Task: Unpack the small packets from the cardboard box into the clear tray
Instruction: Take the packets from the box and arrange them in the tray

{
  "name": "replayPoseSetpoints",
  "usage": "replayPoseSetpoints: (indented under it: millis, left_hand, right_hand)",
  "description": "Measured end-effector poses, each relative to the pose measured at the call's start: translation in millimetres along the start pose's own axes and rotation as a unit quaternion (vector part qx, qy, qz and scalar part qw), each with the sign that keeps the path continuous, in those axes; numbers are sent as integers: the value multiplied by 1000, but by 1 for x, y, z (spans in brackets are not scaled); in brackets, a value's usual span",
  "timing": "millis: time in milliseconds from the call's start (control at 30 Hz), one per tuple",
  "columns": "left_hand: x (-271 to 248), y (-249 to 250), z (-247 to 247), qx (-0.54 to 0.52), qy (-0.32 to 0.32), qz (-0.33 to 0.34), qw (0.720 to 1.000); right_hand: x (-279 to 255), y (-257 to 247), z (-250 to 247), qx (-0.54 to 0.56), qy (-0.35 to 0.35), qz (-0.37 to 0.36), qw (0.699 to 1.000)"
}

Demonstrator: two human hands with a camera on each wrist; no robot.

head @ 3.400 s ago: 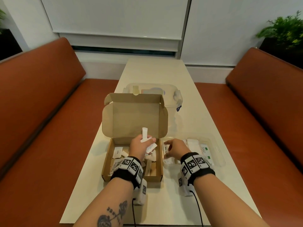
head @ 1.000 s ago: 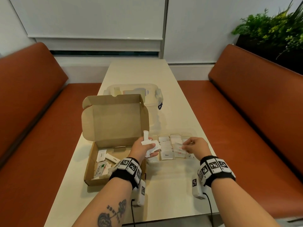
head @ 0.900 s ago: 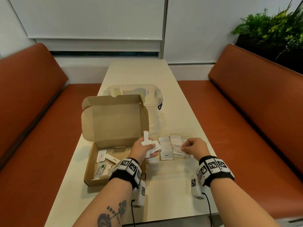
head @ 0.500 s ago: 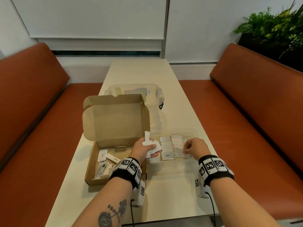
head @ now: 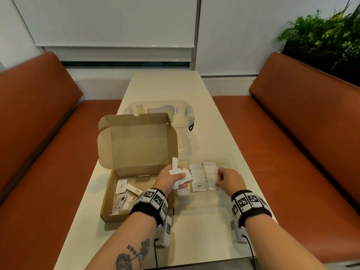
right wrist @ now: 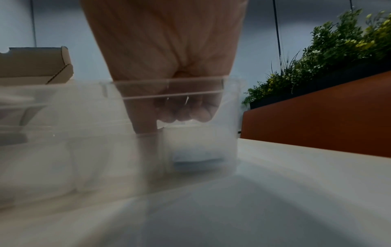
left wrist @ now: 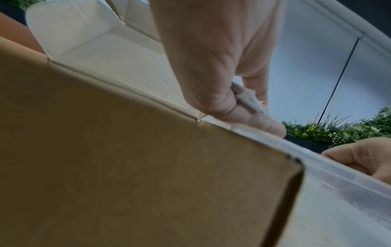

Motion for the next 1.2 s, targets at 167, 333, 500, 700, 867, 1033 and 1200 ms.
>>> replayPoseSetpoints:
  millis: [167, 333, 500, 700, 867, 1033, 1200]
  left_hand:
    - [-1, 1, 1, 19, -2, 6, 1000]
    - [-4, 3, 1, 25, -3, 14, 1000]
    - [-6, 9, 0, -7, -3, 25, 1000]
    - [-8, 13, -7, -52, 16, 20, 998]
    - [-8, 14, -11, -43, 21, 25, 999]
    - [-4, 15, -19, -22, 41, 42, 998]
    - [-5, 10, -17, -56, 33, 9, 998]
  right_hand:
    - [-1, -1, -7, 37, 21, 10, 999]
    - [-4, -34, -28, 173, 72, -35, 982]
    - [-8, -75, -17, 329, -39, -63, 941]
    - [-7, -77, -15, 392, -41, -40, 918]
    - [-7, -75, -16, 443, -29, -24, 896]
    - [-10, -82, -16, 421, -39, -45, 905]
    - [-10, -85, -16, 385, -44, -58, 920]
Point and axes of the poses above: each hand's wrist, its own x-axis towards the middle knuckle, its own z-axis out of the palm, y = z × x, the point moved 10 cm from there along x, towards the middle knuckle, and after that the axes turned 11 degrees about -x, right-handed, at the moved point
